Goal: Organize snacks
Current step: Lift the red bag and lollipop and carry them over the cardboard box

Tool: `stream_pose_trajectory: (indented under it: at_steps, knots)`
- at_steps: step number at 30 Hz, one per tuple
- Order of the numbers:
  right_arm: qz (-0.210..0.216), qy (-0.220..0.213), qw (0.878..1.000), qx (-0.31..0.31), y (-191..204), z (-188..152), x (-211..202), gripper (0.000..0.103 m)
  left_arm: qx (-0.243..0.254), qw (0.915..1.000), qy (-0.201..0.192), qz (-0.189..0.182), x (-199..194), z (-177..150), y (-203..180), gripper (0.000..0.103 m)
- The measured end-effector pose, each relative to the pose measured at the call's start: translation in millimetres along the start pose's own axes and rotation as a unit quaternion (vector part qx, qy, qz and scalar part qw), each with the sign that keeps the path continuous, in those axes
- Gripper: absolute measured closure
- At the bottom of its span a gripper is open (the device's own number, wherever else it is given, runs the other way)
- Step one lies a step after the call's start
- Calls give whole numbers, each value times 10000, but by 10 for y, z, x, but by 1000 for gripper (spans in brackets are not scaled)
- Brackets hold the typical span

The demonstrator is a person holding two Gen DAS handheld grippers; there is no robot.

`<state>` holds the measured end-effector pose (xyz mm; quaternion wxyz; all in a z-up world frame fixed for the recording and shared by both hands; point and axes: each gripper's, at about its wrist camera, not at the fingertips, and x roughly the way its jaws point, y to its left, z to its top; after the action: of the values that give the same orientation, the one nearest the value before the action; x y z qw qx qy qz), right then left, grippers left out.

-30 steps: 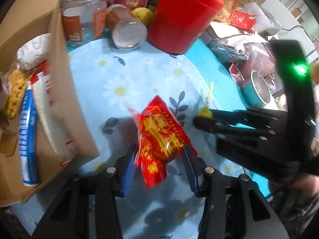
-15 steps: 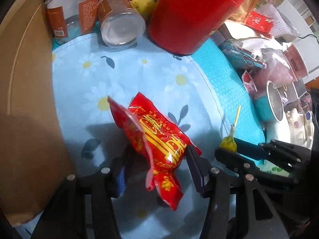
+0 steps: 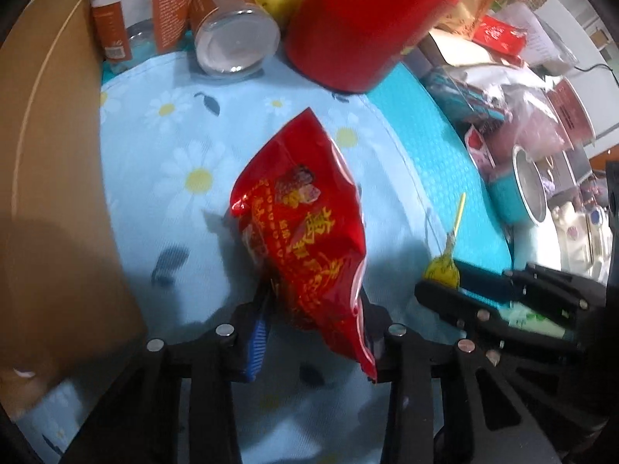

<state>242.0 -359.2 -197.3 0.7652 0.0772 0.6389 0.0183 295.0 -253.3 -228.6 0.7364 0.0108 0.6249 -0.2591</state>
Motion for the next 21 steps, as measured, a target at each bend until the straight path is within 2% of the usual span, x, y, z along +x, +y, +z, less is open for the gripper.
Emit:
stream_pose_trajectory:
  at_steps: [11, 21]
  knots:
    - [433, 16, 9983, -400, 485, -423, -189, 77, 33, 9997, 108, 226, -500, -861, 169, 66]
    - [781, 230, 9938, -756, 1049, -1062, -262, 77, -118, 9990, 75, 431, -928, -1644, 362, 66]
